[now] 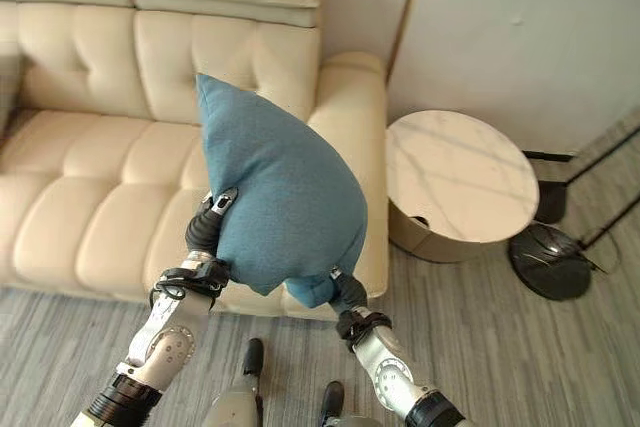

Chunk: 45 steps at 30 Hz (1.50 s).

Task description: Pick up all the scattered cushions and arrange them neatly on the sofa.

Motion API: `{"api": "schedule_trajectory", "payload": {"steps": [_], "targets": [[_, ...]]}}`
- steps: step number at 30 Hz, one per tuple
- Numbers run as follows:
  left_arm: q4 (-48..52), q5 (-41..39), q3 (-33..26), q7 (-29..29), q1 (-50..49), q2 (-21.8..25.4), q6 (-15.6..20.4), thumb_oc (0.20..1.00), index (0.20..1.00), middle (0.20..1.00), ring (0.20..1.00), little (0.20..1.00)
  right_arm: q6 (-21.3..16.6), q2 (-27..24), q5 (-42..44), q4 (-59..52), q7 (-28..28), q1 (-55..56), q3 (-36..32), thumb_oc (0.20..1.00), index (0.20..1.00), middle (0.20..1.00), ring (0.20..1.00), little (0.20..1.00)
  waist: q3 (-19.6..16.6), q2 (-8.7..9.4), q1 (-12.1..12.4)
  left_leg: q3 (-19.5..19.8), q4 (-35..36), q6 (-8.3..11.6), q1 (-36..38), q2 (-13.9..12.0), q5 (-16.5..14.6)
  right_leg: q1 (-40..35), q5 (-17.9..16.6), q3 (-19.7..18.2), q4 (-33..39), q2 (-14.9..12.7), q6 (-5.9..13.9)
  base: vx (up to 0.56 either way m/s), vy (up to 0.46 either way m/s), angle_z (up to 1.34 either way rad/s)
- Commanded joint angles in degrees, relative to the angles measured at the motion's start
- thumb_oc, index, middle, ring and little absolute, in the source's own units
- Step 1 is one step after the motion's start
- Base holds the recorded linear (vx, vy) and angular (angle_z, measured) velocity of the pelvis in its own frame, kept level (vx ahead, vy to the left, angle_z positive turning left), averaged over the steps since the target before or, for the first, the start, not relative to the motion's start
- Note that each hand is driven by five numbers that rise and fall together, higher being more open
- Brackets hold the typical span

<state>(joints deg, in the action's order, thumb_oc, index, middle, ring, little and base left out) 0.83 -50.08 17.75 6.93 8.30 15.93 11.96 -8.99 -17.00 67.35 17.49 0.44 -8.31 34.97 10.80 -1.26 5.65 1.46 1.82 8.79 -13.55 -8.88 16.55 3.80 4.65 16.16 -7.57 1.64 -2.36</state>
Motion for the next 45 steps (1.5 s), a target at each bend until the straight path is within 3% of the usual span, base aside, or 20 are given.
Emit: {"api": "schedule_trajectory", "payload": {"steps": [1, 5, 6, 8, 10, 15, 19, 20, 22, 23, 24, 28, 29, 30, 32, 35, 39, 40, 42, 45], "targets": [[2.35, 2.06, 7.98, -5.66, 6.27, -4.09, -0.18, 0.200, 0.200, 0.200, 0.200, 0.200, -3.02, 10.35, -4.82, -13.73, 7.34, -9.93, 1.89, 0.200, 0.200, 0.200, 0.200, 0.200, -0.45, 6.56, -3.02, -6.28, -6.00, -3.35, 3.51, 2.20, -13.31, -2.08, 3.38, -2.69, 5.56, -5.00, 4.22, -0.08, 0.044, 0.49], [-0.20, -0.32, 9.03, -6.65, 4.70, -5.90, -0.85, 0.200, 0.200, 0.200, 0.200, 0.200, -3.17, 9.00, -6.61, -14.22, 7.09, -9.19, -0.31, 0.200, 0.200, 0.200, 0.200, 0.200, -1.89, 5.71, -5.33, -11.52, -2.59, -1.07, 9.16, -4.49, -12.30, -2.75, 2.92, 2.66, 6.55, -6.90, 4.37, -0.05, 0.147, 0.68], [-0.20, -0.32, 9.03, -6.65, 4.70, -5.91, -0.84, 0.200, 0.200, 0.200, 0.200, 0.200, -3.16, 8.98, -6.61, -14.23, 7.08, -9.18, -0.30, 0.200, 0.200, 0.200, 0.200, 0.200, -1.85, 5.69, -5.35, -11.50, -2.54, -1.05, 9.22, -4.49, -12.28, -2.81, 2.93, 2.69, 6.56, -6.88, 4.36, 0.05, 0.163, 1.25], [-1.15, -1.40, 10.05, -7.24, 4.22, -6.75, -1.58, 0.200, 0.200, 0.200, 0.200, 0.200, -3.61, 7.45, -8.20, -15.82, 6.49, -7.39, -2.87, 0.200, 0.200, 0.200, 0.200, 0.200, -2.65, 4.69, -7.17, -19.12, 1.30, 1.09, 11.45, -7.02, -10.60, -4.47, 3.13, 7.63, 6.92, -8.60, 5.37, 0.04, 0.353, 1.28], [-1.30, -0.74, 9.55, -7.59, 2.90, -6.15, -2.25, 0.200, 0.200, 0.200, 0.200, 0.200, -2.77, 7.63, -9.15, -16.63, 7.05, -6.72, -2.13, 0.200, 0.200, 0.200, 0.200, 0.200, -3.31, 3.82, -7.55, -19.56, 2.88, 0.56, 11.89, -5.64, -12.22, -4.75, 1.58, 8.62, 6.91, -9.69, 6.60, 0.02, 0.402, 1.21], [-1.06, -0.14, 8.71, -7.61, 1.75, -4.89, -2.61, 0.200, 0.200, 0.200, 0.200, 0.200, -2.03, 8.50, -10.17, -16.56, 7.15, -6.92, -1.56, 0.200, 0.200, 0.200, 0.200, 0.200, -3.91, 4.86, -6.74, -18.61, 3.14, -1.43, 11.92, -2.59, -14.79, -4.37, -0.54, 8.00, 7.39, -11.82, 8.30, 0.04, 0.244, 0.28], [-2.60, 2.01, 9.31, -5.29, 4.55, -4.04, -1.95, 0.200, 0.200, 0.200, 0.200, 0.200, -1.69, 11.48, -10.76, -16.02, 6.80, -7.40, -1.47, 0.200, 0.200, 0.200, 0.200, 0.200, -2.86, 7.62, -5.14, -15.07, 2.73, -5.72, 11.68, 3.70, -17.97, -3.06, -1.82, 4.91, 2.83, -16.30, 10.88, 0.04, 0.366, 0.16], [-3.00, 2.66, 9.83, -4.97, 5.41, -3.81, -1.76, 0.200, 0.200, 0.200, 0.200, 0.200, -2.38, 11.73, -10.68, -15.87, 6.61, -7.43, -1.79, 0.200, 0.200, 0.200, 0.200, 0.200, -2.46, 7.70, -5.49, -14.91, 2.76, -6.64, 11.02, 4.31, -17.12, -1.72, -2.88, 3.61, 1.28, -16.26, 10.46, 0.00, 0.259, 0.34], [-4.08, 2.57, 10.28, -4.44, 6.23, -3.95, -1.54, 0.200, 0.200, 0.200, 0.200, 0.200, -2.89, 12.18, -10.38, -15.61, 5.98, -8.17, -2.41, 0.200, 0.200, 0.200, 0.200, 0.200, -2.20, 7.66, -6.59, -13.62, 3.18, -7.10, 11.49, 5.01, -17.59, 0.64, -2.25, -2.23, 0.79, -12.94, 9.93, 0.04, 0.120, 0.25], [-4.09, 2.57, 10.28, -4.45, 6.24, -3.95, -1.54, 0.200, 0.200, 0.200, 0.200, 0.200, -2.89, 12.18, -10.38, -15.61, 5.98, -8.18, -2.41, 0.200, 0.200, 0.200, 0.200, 0.200, -2.18, 7.66, -6.55, -13.66, 3.18, -7.09, 11.52, 5.00, -17.60, 0.64, -2.24, -2.26, 0.77, -12.93, 9.93, 0.11, 0.105, 0.11], [-4.99, 2.66, 9.89, -4.53, 6.27, -4.02, -1.87, 0.200, 0.200, 0.200, 0.200, 0.200, -2.94, 12.93, -10.32, -15.38, 5.91, -10.09, -1.72, 0.200, 0.200, 0.200, 0.200, 0.200, -1.96, 7.60, -6.71, -14.12, 3.18, -7.23, 12.12, 5.59, -17.94, 2.47, -3.00, -3.85, 2.62, -10.29, 9.49, 0.11, 0.085, 0.20], [-5.92, 3.25, 9.44, -4.28, 6.93, -4.32, -2.14, 0.200, 0.200, 0.200, 0.200, 0.200, -3.69, 13.42, -10.23, -15.43, 6.22, -12.08, -1.25, 0.200, 0.200, 0.200, 0.200, 0.200, -0.48, 7.84, -6.96, -14.07, 3.18, -7.01, 15.05, 6.84, -20.02, 7.56, -4.38, -0.46, 4.86, -6.69, 9.77, 0.18, 0.042, -0.02], [-5.90, 3.81, 9.26, -3.86, 7.34, -4.58, -1.70, 0.200, 0.200, 0.200, 0.200, 0.200, -4.01, 13.41, -10.15, -15.73, 6.45, -12.04, -0.59, 0.200, 0.200, 0.200, 0.200, 0.200, -0.29, 8.01, -7.02, -14.11, 3.18, -6.83, 16.32, 7.40, -20.73, 8.07, -5.05, 3.57, 6.48, -6.20, 9.85, 0.19, 0.000, 0.28], [-5.91, 3.83, 9.27, -3.86, 7.38, -4.63, -1.68, 0.200, 0.200, 0.200, 0.200, 0.200, -4.04, 13.35, -10.16, -15.76, 6.45, -12.05, -0.59, 0.200, 0.200, 0.200, 0.200, 0.200, -0.03, 8.19, -7.15, -14.39, 3.18, -7.04, 16.06, 7.64, -20.03, 8.19, -5.75, 4.19, 6.60, -6.53, 9.44, 0.22, -0.026, 0.33], [-5.87, 4.99, 9.28, -3.72, 8.16, -4.77, -1.20, 0.200, 0.200, 0.200, 0.200, 0.200, -4.00, 13.00, -10.44, -15.71, 6.84, -12.29, 0.08, 0.200, 0.200, 0.200, 0.200, 0.200, -0.58, 7.97, -7.03, -14.19, 2.96, -6.53, 18.06, 7.55, -22.01, 7.28, -4.84, 7.05, 7.19, -5.99, 9.54, 0.24, -0.053, 0.03], [-5.43, 4.82, 8.56, -3.89, 8.45, -5.33, -0.53, 0.200, 0.200, 0.200, 0.200, 0.200, -4.49, 13.00, -10.12, -15.25, 7.13, -12.14, 0.54, 0.200, 0.200, 0.200, 0.200, 0.200, -1.74, 8.13, -7.12, -14.44, 1.71, -6.12, 20.06, 7.67, -24.32, 5.14, -5.00, 7.09, 7.54, -6.03, 8.60, 0.26, -0.102, -0.05], [-4.39, 4.06, 7.35, -3.75, 6.74, -5.41, -0.62, 0.200, 0.200, 0.200, 0.200, 0.200, -5.14, 12.17, -11.59, -15.93, 6.38, -12.71, -0.56, 0.200, 0.200, 0.200, 0.200, 0.200, -3.35, 7.18, -7.93, -15.87, -2.04, -5.12, 22.25, 5.51, -27.35, 2.94, -3.19, 7.09, 5.95, -6.31, 7.34, 0.31, -0.132, -0.10], [-4.10, 3.38, 6.67, -3.49, 5.14, -5.56, -0.70, 0.200, 0.200, 0.200, 0.200, 0.200, -4.65, 11.56, -11.36, -16.29, 6.36, -12.31, -0.58, 0.200, 0.200, 0.200, 0.200, 0.200, -3.70, 6.22, -8.06, -16.37, -5.50, -4.23, 22.42, 4.67, -27.14, 1.23, -2.13, 6.49, 5.94, -5.84, 6.48, 0.28, -0.132, -0.17], [-3.90, 2.91, 5.84, -2.90, 3.92, -5.76, -0.39, 0.200, 0.200, 0.200, 0.200, 0.200, -3.91, 11.04, -10.27, -16.32, 6.52, -11.54, -0.53, 0.200, 0.200, 0.200, 0.200, 0.200, -3.61, 5.60, -7.84, -14.65, -11.74, -3.24, 20.20, 4.49, -21.91, -0.24, -1.73, 4.65, 6.97, -5.16, 5.01, 0.22, -0.092, -0.32], [-3.21, 1.92, 5.44, -2.59, 3.46, -6.35, -0.43, 0.200, 0.200, 0.200, 0.200, 0.200, -3.09, 10.23, -8.73, -16.29, 6.75, -10.75, -0.29, 0.200, 0.200, 0.200, 0.200, 0.200, -3.51, 6.14, -7.46, -10.36, -11.31, -3.74, 14.73, 3.32, -22.14, -1.66, -0.14, 1.85, 7.33, -6.42, 5.12, 0.22, 0.026, -0.60]]}}
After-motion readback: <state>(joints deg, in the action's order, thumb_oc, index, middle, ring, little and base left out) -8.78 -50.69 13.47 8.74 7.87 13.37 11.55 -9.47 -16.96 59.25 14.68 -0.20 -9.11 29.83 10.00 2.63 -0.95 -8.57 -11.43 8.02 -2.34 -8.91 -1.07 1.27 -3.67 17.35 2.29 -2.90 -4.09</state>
